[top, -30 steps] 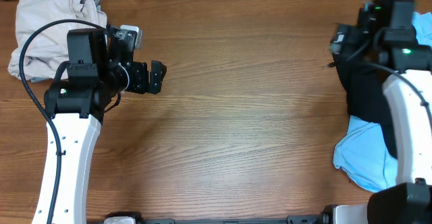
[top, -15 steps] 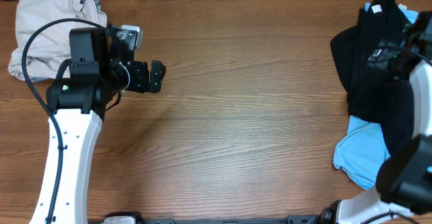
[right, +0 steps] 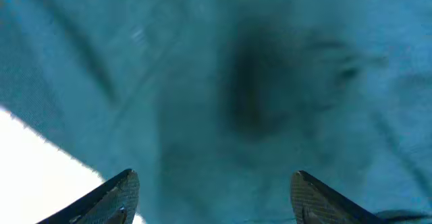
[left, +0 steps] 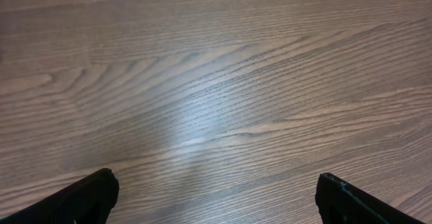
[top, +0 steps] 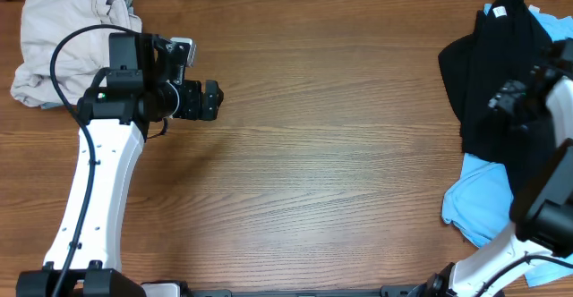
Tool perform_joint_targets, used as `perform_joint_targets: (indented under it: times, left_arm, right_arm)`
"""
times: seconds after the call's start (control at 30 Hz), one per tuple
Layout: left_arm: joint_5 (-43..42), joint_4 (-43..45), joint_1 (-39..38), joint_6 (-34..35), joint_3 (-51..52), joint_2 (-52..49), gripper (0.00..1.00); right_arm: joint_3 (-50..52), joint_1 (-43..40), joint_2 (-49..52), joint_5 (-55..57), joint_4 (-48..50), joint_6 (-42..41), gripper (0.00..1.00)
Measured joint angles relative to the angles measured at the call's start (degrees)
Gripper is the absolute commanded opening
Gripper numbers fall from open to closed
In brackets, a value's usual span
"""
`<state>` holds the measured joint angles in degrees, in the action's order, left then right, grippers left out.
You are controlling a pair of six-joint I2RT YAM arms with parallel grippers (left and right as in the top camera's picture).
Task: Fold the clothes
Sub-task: 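Reach the right gripper to the black t-shirt on the right pile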
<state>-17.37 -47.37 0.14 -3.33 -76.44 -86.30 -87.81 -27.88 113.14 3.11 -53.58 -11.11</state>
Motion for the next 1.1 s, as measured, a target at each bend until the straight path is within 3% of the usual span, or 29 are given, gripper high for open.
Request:
perform_joint_targets:
  times: [0.4,0.5,0.6,0.7,0.77,1.1]
  left_arm:
    - [0.00,0.74,-0.04,0.39,0.00,-0.37,0.97]
    - [0.00,0.85,-0.04,0.39,0.00,-0.39,0.97]
    - [0.00,0.87,-0.04,0.39,-0.02,-0.39,0.97]
    - [0.00,0.90,-0.04,0.39,0.00,-0.39,0.97]
    - [0.00,0.90,-0.04,0.39,0.00,-0.39,0.97]
    - [0.02,2.82,-0.04,0.39,-0.35,-0.39,0.97]
  right_arm:
    - [1.18,-5.88,3.19,-3.15,3.93,-0.48,0.73]
    - [3.30,-5.84,3.23,-3.67,5.27,-0.52,0.65]
    - [4.94,-5.84,3.28,-4.13,5.97,-0.87,0.47]
    - [5.64,-5.86,3.28,-4.37,6.16,-0.79,0.15]
    - [5.75,-5.88,3.30,-4.83,6.29,-0.57,0.06]
    - [3.56,-5.88,3.28,-9.90,2.25,-0.66,0.04]
